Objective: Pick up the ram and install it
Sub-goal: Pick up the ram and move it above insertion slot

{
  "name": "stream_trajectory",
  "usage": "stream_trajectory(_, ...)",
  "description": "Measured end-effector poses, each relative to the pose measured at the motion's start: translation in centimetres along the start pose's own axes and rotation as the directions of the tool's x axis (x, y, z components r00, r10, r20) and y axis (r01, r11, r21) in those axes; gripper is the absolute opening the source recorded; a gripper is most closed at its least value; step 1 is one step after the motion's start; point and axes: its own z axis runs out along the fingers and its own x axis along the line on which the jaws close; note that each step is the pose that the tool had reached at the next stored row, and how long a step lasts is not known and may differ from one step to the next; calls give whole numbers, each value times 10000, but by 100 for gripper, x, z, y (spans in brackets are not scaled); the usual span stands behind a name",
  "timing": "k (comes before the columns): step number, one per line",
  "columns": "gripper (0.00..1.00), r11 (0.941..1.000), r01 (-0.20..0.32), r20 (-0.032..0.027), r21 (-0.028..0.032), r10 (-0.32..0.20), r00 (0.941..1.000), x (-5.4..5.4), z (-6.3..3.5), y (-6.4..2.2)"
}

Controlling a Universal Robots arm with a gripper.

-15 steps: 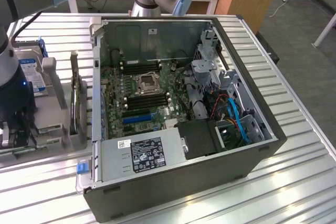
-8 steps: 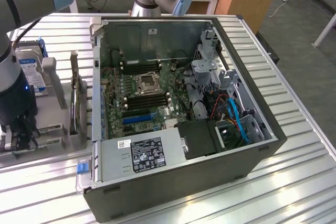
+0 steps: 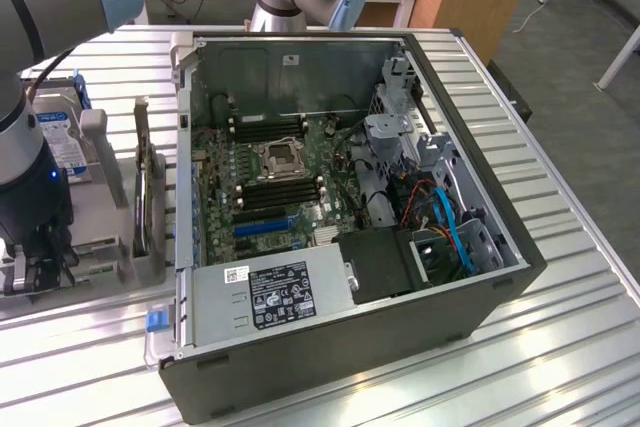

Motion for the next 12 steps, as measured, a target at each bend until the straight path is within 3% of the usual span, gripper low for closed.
stream_trajectory(12, 29, 10000, 1, 1, 0, -1, 10000, -21, 4, 0)
